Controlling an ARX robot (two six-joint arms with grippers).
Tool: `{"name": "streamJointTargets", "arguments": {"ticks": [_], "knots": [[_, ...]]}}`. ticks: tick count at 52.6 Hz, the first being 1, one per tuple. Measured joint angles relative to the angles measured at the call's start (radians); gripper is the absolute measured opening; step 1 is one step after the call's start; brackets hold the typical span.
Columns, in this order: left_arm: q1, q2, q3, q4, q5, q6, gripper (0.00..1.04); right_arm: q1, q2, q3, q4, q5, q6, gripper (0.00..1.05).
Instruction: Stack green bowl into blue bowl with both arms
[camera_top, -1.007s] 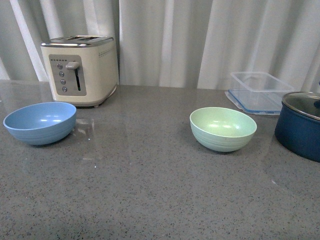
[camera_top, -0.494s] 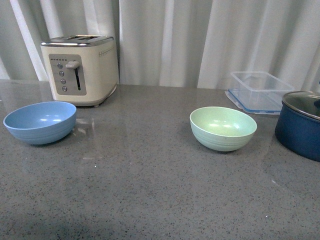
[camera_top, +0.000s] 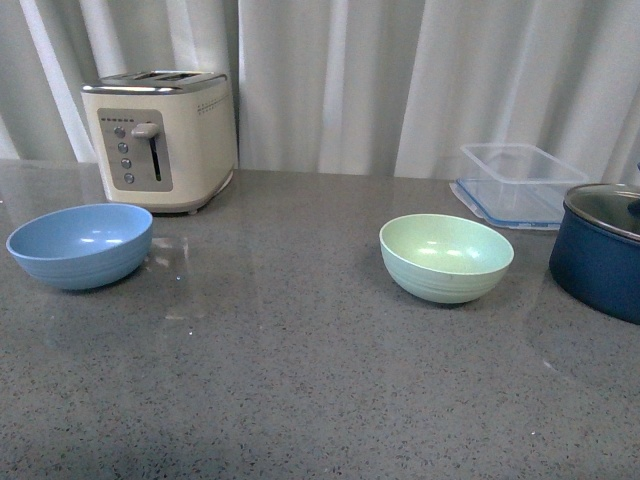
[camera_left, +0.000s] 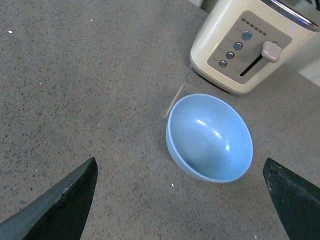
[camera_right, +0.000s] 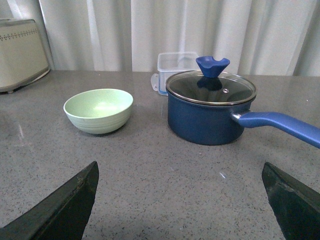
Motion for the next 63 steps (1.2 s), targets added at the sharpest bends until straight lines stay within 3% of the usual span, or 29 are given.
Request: {"name": "streamJointTargets", "arguments": {"ticks": [22,51,63], "knots": [[-0.006,0.364,0.244,-0.098,-0.019,-0.042,0.98,0.0,0.0,0.0,0.0,0.0,0.0,0.95],[-0.101,0.577,0.396,-0.163,-0.079,-0.06,0.98,0.0,0.0,0.0,0.0,0.0,0.0,0.95],[-0.105,0.608,0.424,-0.174,-0.097,-0.061,0.68,0.0,0.0,0.0,0.0,0.0,0.0,0.95]]}}
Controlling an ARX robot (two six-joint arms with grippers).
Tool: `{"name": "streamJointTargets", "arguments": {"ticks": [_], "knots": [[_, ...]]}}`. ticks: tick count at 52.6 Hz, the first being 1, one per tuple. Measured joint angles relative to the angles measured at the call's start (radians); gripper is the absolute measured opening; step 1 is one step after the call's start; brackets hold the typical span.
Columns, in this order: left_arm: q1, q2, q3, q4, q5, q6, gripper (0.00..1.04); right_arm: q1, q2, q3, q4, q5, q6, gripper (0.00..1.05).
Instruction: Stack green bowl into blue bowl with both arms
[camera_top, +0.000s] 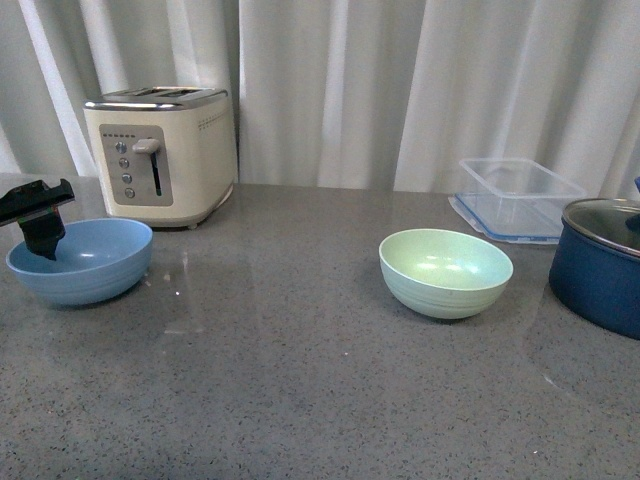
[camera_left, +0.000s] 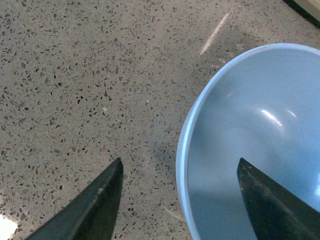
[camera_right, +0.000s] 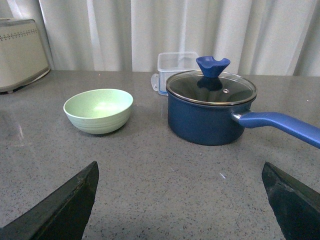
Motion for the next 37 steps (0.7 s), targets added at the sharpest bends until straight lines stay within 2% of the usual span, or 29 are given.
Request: {"name": "streamJointTargets", "arguments": {"ticks": [23,37], "knots": [[-0.011,-0.001,0.0,-0.001,0.022,-0.007,0.05,0.0,0.0,0.0,0.0,0.0,0.0,0.95],[-0.023,-0.065,-0.009,-0.002,0.047,-0.01,0.04,0.0,0.0,0.0,0.0,0.0,0.0,0.95]]}}
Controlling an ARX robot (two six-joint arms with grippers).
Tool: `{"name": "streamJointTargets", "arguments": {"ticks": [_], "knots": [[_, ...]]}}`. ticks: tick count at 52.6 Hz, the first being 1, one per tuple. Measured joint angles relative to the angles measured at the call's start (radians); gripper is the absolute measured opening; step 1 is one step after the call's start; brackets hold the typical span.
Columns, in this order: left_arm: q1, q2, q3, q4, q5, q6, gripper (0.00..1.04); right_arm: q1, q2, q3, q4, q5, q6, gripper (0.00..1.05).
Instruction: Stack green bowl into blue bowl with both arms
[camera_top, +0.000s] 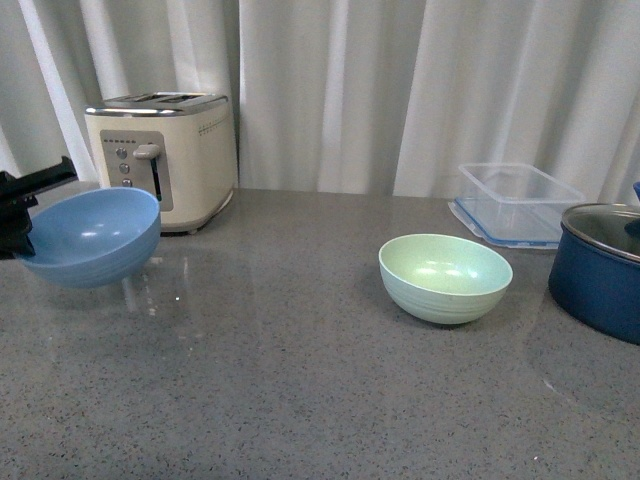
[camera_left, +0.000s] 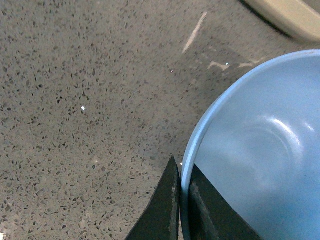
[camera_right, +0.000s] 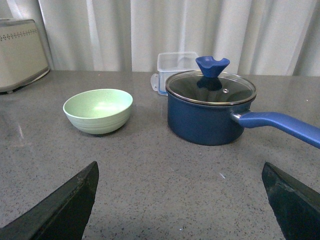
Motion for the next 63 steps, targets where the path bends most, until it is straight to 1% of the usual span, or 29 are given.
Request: {"name": "streamJointTargets", "arguments": {"ticks": [7,14,27,40,57,63], "knots": [[-0.054,-0.02,0.003,0.0,-0.006,-0.003,0.04,0.0,0.0,0.0,0.0,0.0,0.0,0.95],[-0.148,-0.013,0.02,-0.008,-0.018,-0.003,0.04,0.0,0.0,0.0,0.0,0.0,0.0,0.95],[-0.27,0.069,0.116,-0.034,-0.04,-0.008,0.04,0.0,0.0,0.0,0.0,0.0,0.0,0.95],[-0.329,0.166,0.19,-0.058,-0.059,-0.024,0.04,0.0,0.0,0.0,0.0,0.0,0.0,0.95],[-0.379,0.229,0.235,-0.072,-0.069,-0.03,0.04,0.0,0.0,0.0,0.0,0.0,0.0,0.95],[-0.385,0.24,0.244,-0.074,-0.07,-0.033,0.04,0.0,0.0,0.0,0.0,0.0,0.0,0.95]]}}
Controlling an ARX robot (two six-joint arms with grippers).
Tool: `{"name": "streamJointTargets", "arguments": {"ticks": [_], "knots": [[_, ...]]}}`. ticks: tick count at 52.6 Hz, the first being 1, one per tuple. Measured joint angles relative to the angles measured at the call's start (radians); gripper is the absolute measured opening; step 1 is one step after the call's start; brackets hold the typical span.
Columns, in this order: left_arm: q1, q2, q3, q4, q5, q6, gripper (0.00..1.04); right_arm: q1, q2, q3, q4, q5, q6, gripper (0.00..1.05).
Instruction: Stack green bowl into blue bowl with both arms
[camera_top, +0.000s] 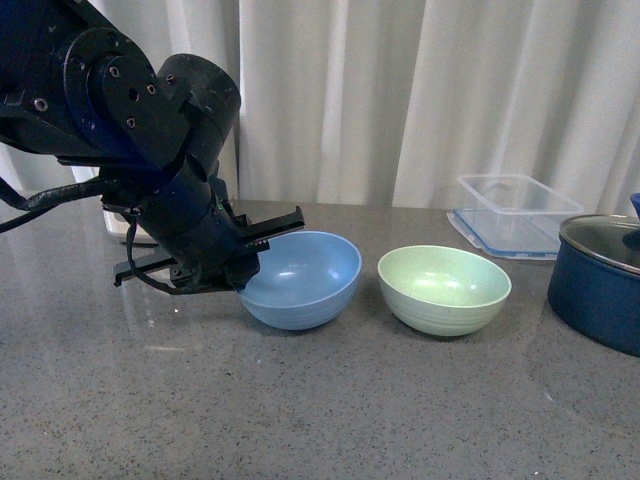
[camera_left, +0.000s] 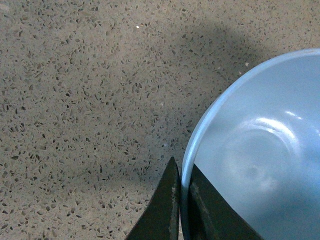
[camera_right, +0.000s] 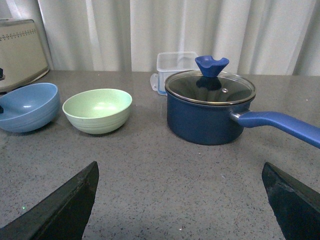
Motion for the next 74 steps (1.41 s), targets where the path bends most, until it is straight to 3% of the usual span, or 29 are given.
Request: {"name": "streamJointTargets", "arguments": {"ticks": [12,21,26,29,32,36,39,44,49,57,74], "knots": [[0.0,0.002,0.005,0.005,0.016,0.0,0.38,0.0,0.0,0.0,0.0,0.0,0.0,0.95],[-0.002,-0.034,-0.042,0.095,0.036,0.019,0.63,0.0,0.0,0.0,0.0,0.0,0.0,0.95],[-0.01,-0.132,-0.157,0.273,0.022,0.105,0.81,0.0,0.0,0.0,0.0,0.0,0.0,0.95],[-0.016,-0.253,-0.288,0.463,-0.016,0.205,0.95,0.0,0.0,0.0,0.0,0.0,0.0,0.95],[-0.018,-0.319,-0.357,0.57,-0.025,0.243,1.0,0.0,0.0,0.0,0.0,0.0,0.0,0.95],[-0.016,-0.408,-0.477,0.792,-0.142,0.355,0.85,0.0,0.0,0.0,0.0,-0.001,0.0,0.95],[0.004,-0.47,-0.605,0.905,-0.136,0.399,0.73,0.0,0.0,0.0,0.0,-0.001,0.0,0.95],[0.039,-0.528,-0.768,0.975,-0.111,0.426,0.57,0.0,0.0,0.0,0.0,0.0,0.0,0.95],[0.087,-0.617,-0.954,1.038,-0.076,0.439,0.33,0.0,0.0,0.0,0.0,-0.001,0.0,0.95],[0.129,-0.745,-1.118,1.089,-0.028,0.445,0.03,0.0,0.0,0.0,0.0,0.0,0.0,0.95],[0.188,-0.927,-1.32,1.1,0.026,0.451,0.04,0.0,0.0,0.0,0.0,-0.001,0.0,0.95]]}}
